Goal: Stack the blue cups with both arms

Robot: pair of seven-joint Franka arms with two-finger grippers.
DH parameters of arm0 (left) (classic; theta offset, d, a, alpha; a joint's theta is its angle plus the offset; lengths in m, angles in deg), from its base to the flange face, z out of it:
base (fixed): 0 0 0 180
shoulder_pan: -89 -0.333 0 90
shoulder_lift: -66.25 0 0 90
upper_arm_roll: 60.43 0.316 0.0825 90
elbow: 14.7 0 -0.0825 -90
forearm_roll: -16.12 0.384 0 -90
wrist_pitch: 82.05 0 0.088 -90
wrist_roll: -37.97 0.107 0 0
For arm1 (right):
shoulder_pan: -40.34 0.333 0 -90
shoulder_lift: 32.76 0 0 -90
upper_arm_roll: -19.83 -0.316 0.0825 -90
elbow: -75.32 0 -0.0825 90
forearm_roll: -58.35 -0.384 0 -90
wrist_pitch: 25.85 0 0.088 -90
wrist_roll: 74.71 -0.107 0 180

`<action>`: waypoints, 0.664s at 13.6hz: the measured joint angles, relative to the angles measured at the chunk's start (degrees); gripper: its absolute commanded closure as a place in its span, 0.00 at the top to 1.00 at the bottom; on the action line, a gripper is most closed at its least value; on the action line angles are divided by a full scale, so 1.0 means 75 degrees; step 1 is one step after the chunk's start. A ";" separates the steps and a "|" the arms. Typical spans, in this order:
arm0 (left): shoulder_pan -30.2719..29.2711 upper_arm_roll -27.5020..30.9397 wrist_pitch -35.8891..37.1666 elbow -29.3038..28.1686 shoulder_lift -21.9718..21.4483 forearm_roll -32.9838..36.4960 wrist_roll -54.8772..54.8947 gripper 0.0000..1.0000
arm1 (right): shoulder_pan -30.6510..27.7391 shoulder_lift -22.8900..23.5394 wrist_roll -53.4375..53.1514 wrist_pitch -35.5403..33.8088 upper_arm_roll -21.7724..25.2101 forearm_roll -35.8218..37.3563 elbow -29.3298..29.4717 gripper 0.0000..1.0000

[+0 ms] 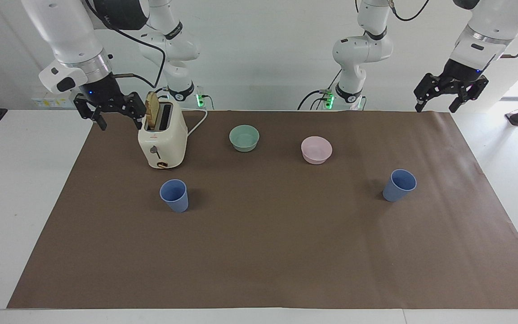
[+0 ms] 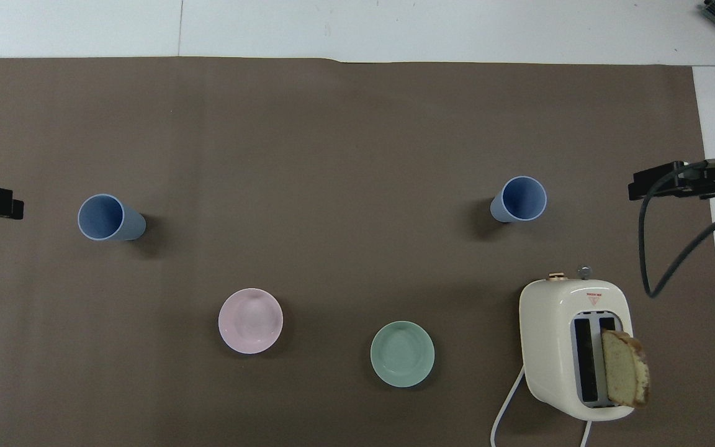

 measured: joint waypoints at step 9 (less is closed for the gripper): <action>-0.0600 0.0053 -0.2309 -0.1354 0.1034 0.0000 0.0038 1.00 | 0.0000 0.0000 0.0000 0.0000 0.0000 0.0000 0.0000 1.00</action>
